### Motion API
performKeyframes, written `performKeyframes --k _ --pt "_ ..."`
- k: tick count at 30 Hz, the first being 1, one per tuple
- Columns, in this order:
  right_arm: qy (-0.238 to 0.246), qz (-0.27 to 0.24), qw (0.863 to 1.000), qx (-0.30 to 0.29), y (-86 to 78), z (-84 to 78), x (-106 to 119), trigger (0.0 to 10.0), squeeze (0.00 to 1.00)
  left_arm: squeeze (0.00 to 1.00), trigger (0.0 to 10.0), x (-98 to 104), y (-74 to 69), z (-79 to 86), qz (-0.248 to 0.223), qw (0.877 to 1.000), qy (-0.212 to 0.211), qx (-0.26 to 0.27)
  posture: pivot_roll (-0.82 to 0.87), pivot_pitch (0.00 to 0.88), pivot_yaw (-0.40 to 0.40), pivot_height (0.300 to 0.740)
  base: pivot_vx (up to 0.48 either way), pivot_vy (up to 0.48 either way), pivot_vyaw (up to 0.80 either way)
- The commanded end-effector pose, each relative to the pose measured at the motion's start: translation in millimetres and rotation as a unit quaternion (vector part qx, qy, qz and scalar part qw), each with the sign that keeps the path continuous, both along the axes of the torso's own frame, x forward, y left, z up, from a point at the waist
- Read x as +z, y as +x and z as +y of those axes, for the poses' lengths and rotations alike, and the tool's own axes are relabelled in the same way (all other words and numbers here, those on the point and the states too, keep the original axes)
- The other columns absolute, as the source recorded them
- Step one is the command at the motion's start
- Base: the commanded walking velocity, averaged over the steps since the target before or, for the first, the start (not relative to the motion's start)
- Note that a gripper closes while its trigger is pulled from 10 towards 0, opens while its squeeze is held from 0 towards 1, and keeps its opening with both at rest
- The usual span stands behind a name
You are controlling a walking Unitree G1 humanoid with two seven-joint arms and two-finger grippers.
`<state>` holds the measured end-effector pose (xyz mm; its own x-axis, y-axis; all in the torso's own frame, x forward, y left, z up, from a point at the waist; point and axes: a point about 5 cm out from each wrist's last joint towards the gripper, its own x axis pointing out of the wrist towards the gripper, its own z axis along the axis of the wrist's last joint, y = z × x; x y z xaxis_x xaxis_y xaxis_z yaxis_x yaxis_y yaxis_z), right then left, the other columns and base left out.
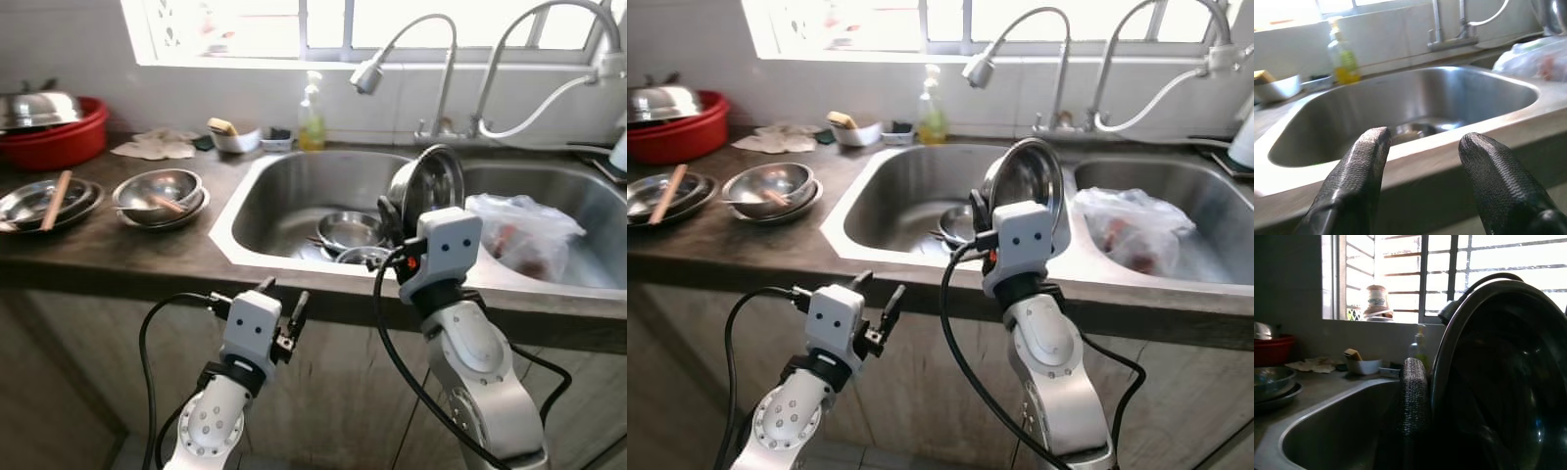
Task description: Kitchen organization
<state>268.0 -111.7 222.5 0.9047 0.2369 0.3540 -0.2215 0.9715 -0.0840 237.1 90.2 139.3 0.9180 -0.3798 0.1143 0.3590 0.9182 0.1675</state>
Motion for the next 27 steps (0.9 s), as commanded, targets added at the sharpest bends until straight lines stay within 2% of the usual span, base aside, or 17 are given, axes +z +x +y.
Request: performKeyframes --k 1,9,23,27 --pt "-0.007 -0.002 1.000 0.010 2.6 0.3 3 10.0 0.00 0.00 10.0 2 -0.5 -3.9 -0.006 1.000 -0.002 -0.006 0.03 0.000 -0.008 0.740 0.322 0.000 0.00" --pt "-0.034 0.006 0.998 0.056 3.2 12.8 2 10.0 0.00 0.00 10.0 2 0.0 -4.3 -0.006 1.000 0.000 -0.010 0.03 0.000 -0.007 0.740 0.325 0.000 0.00" --pt "-0.047 0.018 0.996 0.078 10.6 16.9 3 10.0 0.00 0.00 10.0 1 0.5 -4.7 -0.008 1.000 0.004 -0.017 0.02 0.000 -0.005 0.740 0.320 0.000 0.00" --pt "-0.049 0.027 0.995 0.078 15.9 13.6 4 10.0 0.00 0.00 10.0 -1 2.3 -4.4 0.002 1.000 0.003 -0.011 0.02 0.000 -0.007 0.740 0.000 0.000 0.00"
